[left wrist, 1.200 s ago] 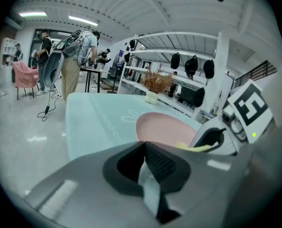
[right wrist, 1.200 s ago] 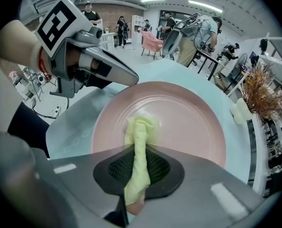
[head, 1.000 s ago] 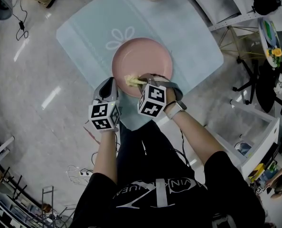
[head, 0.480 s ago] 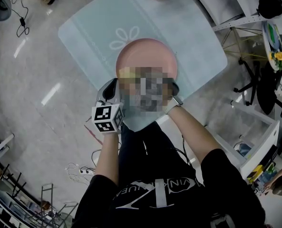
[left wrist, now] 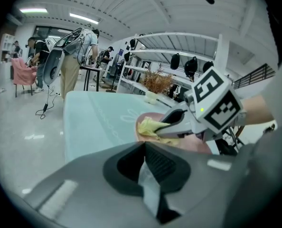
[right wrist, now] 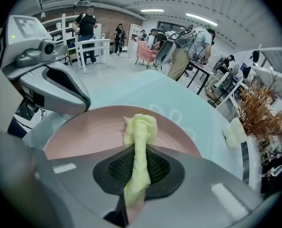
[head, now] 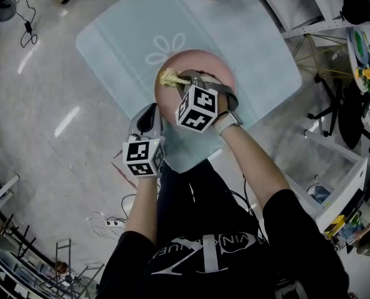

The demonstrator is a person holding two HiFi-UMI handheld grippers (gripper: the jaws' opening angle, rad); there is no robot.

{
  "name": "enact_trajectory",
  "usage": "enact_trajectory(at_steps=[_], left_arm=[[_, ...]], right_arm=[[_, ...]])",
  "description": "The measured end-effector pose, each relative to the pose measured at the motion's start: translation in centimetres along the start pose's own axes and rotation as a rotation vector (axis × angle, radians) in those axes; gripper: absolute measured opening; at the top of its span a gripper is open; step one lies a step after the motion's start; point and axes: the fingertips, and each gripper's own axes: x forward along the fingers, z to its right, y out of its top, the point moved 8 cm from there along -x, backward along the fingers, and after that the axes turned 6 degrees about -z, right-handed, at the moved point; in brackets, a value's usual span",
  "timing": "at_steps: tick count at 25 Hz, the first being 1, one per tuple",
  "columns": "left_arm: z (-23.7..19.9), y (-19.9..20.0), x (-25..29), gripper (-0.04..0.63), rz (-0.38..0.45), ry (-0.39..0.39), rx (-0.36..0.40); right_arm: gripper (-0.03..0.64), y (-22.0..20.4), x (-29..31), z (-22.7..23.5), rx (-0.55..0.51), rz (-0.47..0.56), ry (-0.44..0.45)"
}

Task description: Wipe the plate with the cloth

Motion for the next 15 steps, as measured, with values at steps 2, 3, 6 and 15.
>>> enact_trajectory(at_steps=[2, 3, 6, 15], left_arm=[[-0.1, 0.0, 0.0, 0.000, 0.000, -0.001, -0.001], [-0.1, 0.0, 0.0, 0.000, -0.001, -0.003, -0.002], [-0.1, 0.0, 0.0, 0.000, -0.002, -0.003, 0.002], [0.0, -0.1, 0.1, 0.000, -0.002, -0.003, 0.001]], right_arm=[[0.040, -0.2, 0.1, 0.7, 0.011, -0.008, -0.014], [0.040, -0.4, 0.1, 1.0, 0.014, -0.014, -0.024], [0.038, -1.1, 0.1, 1.8, 0.028, -0.033, -0.060], [0.037, -5.6, -0.7, 4.0, 0.138, -0.136, -0.160]])
